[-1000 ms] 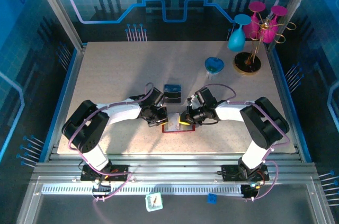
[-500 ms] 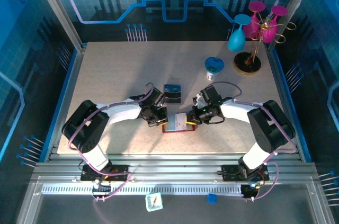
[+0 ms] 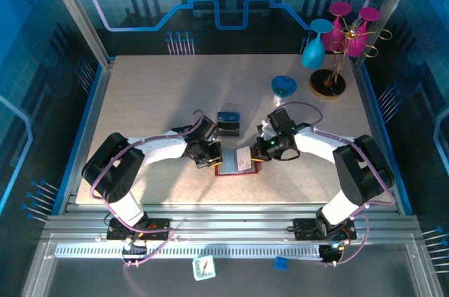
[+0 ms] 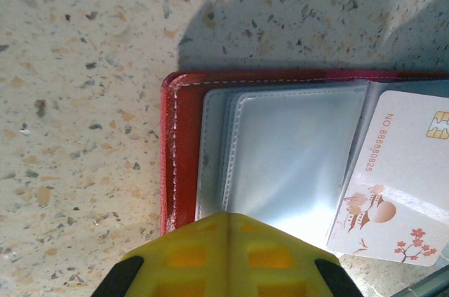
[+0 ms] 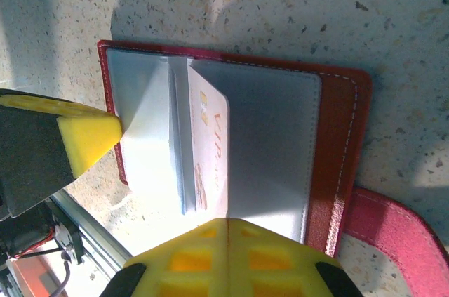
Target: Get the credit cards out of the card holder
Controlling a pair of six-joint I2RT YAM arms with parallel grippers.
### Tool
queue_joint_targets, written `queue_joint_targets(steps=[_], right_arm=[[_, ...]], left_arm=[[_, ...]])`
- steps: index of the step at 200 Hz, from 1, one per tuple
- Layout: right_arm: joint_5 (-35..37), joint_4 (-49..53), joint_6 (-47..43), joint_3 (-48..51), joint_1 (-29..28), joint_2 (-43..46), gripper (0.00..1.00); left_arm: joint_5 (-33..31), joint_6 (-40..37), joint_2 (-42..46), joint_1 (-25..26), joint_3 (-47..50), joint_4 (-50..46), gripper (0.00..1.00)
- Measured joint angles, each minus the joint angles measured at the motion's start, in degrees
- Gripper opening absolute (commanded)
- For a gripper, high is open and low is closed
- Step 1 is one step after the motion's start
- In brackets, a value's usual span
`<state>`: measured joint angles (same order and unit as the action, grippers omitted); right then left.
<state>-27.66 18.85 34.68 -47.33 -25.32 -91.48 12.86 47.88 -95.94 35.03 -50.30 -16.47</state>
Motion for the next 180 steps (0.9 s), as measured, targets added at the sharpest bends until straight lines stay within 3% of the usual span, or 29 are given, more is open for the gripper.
queue_joint_targets(steps=[36, 78, 180], right_arm=[[-0.9, -0.4, 0.5, 0.0, -0.2, -0.2, 0.0], [-1.6, -1.9, 2.2, 0.0, -1.0, -1.0, 0.1], [-2.4, -4.3, 4.3, 0.0, -2.4, -1.9, 0.03]], left_arm=[[0.0, 0.0, 0.0, 0.0, 0.0, 0.0, 0.0], [0.0, 0.0, 0.0, 0.0, 0.0, 0.0, 0.0], [0.0, 0.0, 0.0, 0.0, 0.0, 0.0, 0.01]])
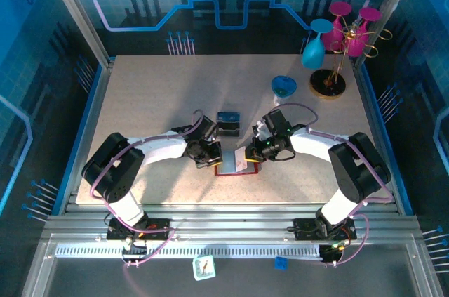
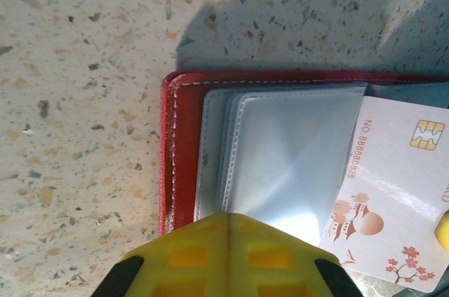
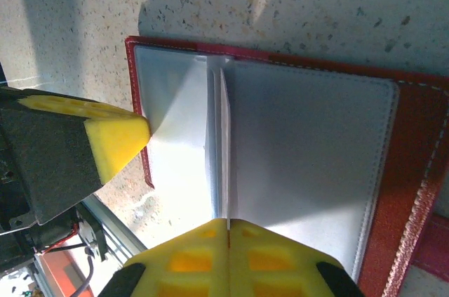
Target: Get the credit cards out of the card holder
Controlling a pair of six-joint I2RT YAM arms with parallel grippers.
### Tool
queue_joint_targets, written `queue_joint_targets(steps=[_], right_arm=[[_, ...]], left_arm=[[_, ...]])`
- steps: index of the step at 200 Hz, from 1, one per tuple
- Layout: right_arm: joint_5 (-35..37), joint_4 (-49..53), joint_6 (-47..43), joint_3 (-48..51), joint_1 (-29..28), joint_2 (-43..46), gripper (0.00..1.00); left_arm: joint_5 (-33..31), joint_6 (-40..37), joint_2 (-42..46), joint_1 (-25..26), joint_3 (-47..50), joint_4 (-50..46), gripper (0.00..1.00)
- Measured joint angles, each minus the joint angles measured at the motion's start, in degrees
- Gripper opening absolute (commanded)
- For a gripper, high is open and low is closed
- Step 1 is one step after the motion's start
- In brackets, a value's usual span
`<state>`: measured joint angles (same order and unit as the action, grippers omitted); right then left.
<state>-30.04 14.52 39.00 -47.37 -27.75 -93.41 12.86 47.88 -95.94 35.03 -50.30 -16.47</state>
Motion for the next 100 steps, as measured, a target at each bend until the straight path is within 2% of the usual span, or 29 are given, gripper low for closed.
queue_joint_targets(steps=[55, 100], right_arm=[[0.9, 2.0, -0.5, -1.1, 0.0, 0.9, 0.01], [3.2, 7.6, -4.1, -5.6, 0.1, 3.5, 0.0]], left_arm=[[-0.2, 0.0, 1.2, 0.0, 0.0, -0.9, 0.04], [-2.7, -1.0, 6.4, -0.1, -1.0, -4.2, 0.06]])
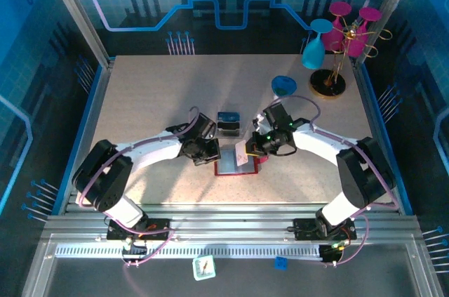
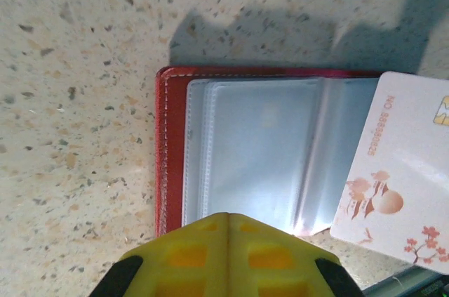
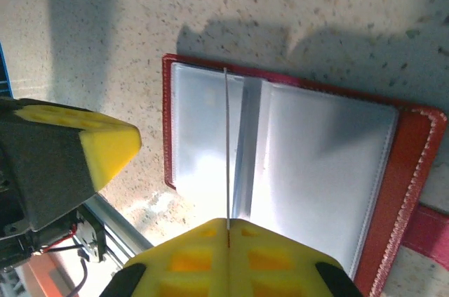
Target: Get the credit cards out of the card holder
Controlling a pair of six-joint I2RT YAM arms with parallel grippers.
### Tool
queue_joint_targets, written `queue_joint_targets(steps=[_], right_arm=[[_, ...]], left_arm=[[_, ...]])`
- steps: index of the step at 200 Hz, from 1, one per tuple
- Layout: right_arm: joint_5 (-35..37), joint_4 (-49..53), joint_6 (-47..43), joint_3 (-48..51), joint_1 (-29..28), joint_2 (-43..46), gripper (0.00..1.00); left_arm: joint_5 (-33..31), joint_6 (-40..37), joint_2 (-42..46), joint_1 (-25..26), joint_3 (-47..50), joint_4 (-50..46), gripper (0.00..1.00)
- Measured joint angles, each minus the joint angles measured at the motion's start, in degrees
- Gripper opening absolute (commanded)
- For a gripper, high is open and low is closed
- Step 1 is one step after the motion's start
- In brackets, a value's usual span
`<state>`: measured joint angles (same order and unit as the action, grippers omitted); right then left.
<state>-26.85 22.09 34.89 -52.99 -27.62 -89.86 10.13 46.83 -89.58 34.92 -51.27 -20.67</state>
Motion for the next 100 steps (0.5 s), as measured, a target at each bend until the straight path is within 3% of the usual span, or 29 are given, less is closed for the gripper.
queue_joint_targets(steps=[43, 100], right_arm=[[2.8, 7.3, -7.5, -6.4, 1.3, 0.3, 0.0], [6.1, 16.4, -24.9, -20.6, 1.8, -2.3, 0.0]], left_arm=[[-2.4, -1.9, 5.3, -2.5, -0.5, -2.8, 0.09], [-2.8, -3.6, 8.9, -9.2, 3.6, -3.9, 0.11]])
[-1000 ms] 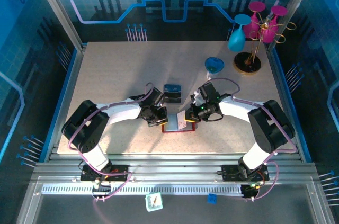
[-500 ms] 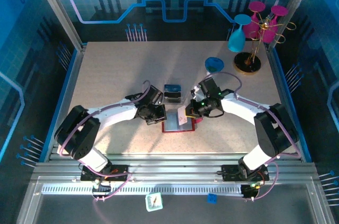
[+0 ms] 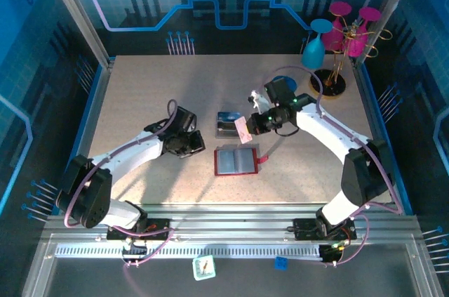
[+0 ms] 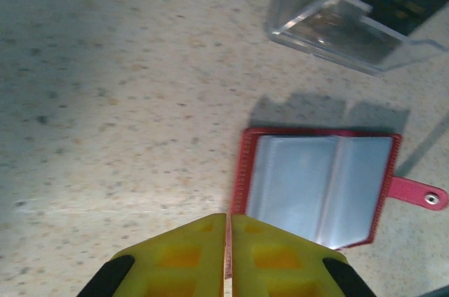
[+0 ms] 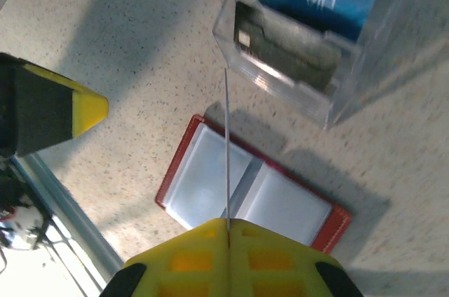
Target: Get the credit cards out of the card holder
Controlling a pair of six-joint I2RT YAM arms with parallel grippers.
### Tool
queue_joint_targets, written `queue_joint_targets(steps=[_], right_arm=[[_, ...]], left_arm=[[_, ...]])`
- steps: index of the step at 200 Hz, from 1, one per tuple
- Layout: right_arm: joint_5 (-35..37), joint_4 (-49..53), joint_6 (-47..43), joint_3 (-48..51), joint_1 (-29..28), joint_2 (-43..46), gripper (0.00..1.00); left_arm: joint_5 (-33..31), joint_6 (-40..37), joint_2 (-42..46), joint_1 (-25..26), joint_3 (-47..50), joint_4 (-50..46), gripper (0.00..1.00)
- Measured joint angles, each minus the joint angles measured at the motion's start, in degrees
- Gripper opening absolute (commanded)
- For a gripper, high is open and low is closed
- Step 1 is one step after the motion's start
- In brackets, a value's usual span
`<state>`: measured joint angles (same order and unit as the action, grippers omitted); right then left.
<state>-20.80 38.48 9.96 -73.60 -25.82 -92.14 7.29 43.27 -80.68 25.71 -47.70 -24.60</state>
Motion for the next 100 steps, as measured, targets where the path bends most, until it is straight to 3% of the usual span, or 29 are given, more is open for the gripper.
queue_joint_targets(steps=[100], right_arm=[[3.5, 13.3, -33.5, -27.1, 0.0, -17.8, 0.0]], left_arm=[[0.7, -0.4, 7.3, -4.6, 8.2, -0.9, 0.12]])
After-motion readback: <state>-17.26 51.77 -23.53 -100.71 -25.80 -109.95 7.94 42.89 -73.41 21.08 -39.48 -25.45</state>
